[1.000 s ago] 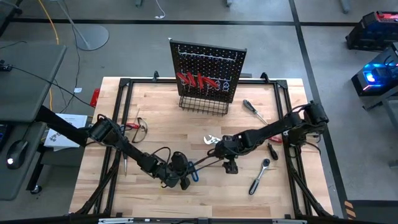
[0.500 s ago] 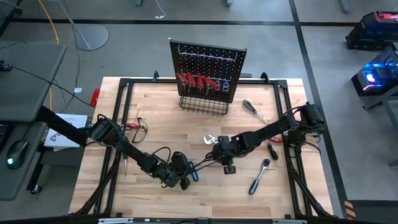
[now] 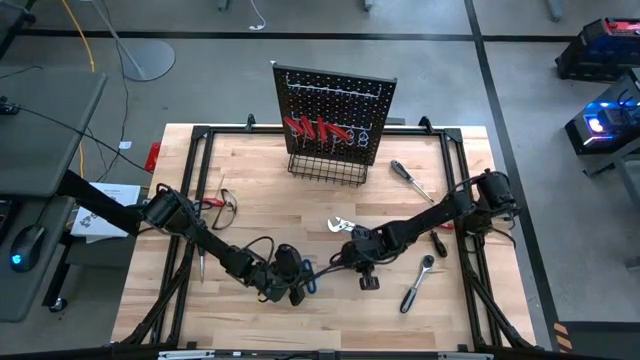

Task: Hang tools onto peg board
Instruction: Hang the blue pick tool on the pegboard

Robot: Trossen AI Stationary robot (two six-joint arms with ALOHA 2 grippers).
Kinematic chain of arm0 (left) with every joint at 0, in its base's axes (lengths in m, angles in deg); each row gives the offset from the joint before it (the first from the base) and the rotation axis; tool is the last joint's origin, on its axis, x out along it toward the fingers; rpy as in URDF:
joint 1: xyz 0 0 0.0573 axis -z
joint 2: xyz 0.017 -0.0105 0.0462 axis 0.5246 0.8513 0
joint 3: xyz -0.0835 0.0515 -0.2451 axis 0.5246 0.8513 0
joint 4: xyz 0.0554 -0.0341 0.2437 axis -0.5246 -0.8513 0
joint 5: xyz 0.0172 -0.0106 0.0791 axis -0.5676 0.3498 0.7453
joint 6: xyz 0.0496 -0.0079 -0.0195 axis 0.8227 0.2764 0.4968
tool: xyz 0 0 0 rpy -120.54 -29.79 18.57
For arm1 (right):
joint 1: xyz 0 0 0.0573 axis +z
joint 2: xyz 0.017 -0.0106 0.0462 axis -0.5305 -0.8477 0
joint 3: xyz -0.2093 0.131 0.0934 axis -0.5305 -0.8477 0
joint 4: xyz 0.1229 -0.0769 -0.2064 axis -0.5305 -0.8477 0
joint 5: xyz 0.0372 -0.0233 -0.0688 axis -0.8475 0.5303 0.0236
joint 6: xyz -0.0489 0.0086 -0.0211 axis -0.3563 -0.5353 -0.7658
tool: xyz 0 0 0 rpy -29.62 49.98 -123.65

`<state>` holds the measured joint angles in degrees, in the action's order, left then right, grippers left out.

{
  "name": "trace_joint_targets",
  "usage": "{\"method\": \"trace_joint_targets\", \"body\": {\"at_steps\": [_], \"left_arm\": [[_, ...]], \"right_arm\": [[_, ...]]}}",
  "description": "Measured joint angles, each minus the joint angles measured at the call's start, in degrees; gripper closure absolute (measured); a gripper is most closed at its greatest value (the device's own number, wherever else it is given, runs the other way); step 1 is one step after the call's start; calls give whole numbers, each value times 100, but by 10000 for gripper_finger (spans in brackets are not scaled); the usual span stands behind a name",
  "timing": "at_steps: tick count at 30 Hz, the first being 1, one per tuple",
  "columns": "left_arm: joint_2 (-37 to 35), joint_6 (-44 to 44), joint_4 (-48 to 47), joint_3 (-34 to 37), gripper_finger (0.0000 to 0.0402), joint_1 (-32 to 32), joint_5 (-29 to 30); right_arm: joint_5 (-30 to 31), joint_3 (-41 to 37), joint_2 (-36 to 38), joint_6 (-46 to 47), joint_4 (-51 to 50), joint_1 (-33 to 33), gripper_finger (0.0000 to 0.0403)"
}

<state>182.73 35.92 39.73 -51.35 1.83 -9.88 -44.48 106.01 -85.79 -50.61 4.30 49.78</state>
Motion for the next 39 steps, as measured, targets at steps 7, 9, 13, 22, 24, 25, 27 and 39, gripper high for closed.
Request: {"method": "trace_joint_targets", "body": {"at_steps": [7, 9, 13, 22, 24, 25, 27, 39], "left_arm": [[-59, 121, -3, 0, 401, -8, 3], [-237, 465, -131, 12, 401, -51, -119], [-875, 1510, -682, 86, 401, -191, -148], [-3185, 2566, -2763, 76, 401, -644, 336], [-3761, 2589, -3134, 68, 401, -696, 607], [-4062, 2567, -3349, 68, 401, -725, 759], [-4611, 2381, -3662, 68, 401, -733, 1057], [-7040, 1604, -2311, 51, 352, -854, 2543]], "right_arm": [[82, 510, -42, 324, -771, 109, 400], [62, 733, -42, 416, -987, 106, 400], [120, 1127, -41, 559, -1201, 72, 401], [141, 1933, 23, 244, -2187, -13, 402], [264, 2014, 128, 218, -2309, -21, 402], [343, 2030, 220, 224, -2387, -50, 402], [577, 2066, 437, 319, -2458, -74, 402], [3825, 2074, 2203, 1754, -2256, -234, 403]]}}
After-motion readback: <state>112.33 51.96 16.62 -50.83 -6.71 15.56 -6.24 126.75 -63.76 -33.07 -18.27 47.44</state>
